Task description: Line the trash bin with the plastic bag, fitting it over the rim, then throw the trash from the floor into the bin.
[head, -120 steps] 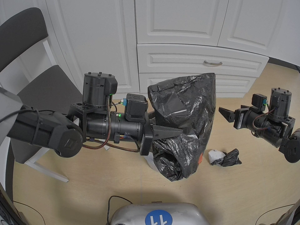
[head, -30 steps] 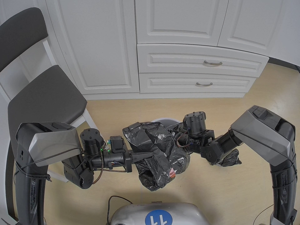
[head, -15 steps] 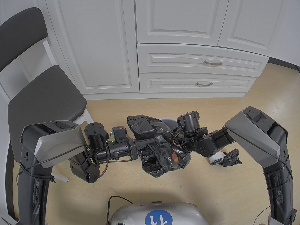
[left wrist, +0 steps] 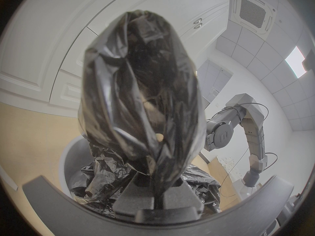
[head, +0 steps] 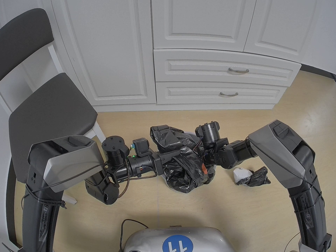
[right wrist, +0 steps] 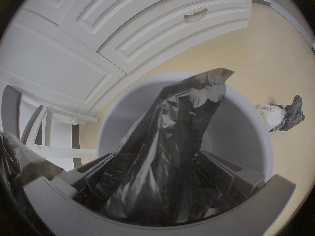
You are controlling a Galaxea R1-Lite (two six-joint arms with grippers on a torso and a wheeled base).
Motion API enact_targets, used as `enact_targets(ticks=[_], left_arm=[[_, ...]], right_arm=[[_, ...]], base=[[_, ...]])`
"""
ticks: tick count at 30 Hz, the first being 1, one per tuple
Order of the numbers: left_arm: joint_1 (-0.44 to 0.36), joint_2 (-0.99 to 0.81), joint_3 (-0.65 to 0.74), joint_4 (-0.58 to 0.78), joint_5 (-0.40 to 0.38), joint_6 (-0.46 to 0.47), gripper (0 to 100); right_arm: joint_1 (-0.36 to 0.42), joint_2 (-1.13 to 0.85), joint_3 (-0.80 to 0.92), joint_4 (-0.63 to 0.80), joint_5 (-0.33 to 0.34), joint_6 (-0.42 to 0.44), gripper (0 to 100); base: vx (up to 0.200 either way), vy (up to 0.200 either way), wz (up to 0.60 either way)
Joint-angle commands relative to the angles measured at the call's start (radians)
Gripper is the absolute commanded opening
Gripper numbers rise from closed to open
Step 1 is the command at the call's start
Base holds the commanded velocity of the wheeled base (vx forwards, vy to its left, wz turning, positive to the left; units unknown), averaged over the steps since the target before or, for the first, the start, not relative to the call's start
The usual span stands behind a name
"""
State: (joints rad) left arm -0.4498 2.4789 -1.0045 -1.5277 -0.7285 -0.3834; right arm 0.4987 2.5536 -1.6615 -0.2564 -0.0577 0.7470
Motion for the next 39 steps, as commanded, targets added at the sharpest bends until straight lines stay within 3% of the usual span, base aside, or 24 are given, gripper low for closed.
enact_targets(ticks=[1,7,14,26,31,39], left_arm=[[-0.006,0.005,0.0,0.0,0.0,0.0,0],[0.002,0.018,0.001,0.0,0.0,0.0,0],[0.005,0.025,0.009,0.0,0.0,0.0,0],[0.003,0.02,0.047,-0.002,0.0,0.006,0],[0.003,-0.006,0.089,-0.003,0.001,0.014,0],[-0.001,-0.006,0.093,-0.003,0.0,0.031,0]], right_arm=[[-0.002,-0.029,0.002,0.005,-0.002,0.006,100],[0.0,-0.194,0.017,0.124,-0.002,0.009,100],[-0.005,-0.254,0.025,0.135,-0.004,0.023,100],[-0.075,-0.234,-0.04,0.131,-0.014,0.031,100],[-0.17,-0.116,-0.172,0.135,-0.039,0.032,100],[-0.166,-0.019,-0.248,0.131,-0.024,0.112,100]], base=[[0.0,0.0,0.0],[0.0,0.0,0.0],[0.0,0.0,0.0],[0.0,0.0,0.0],[0.0,0.0,0.0],[0.0,0.0,0.0]])
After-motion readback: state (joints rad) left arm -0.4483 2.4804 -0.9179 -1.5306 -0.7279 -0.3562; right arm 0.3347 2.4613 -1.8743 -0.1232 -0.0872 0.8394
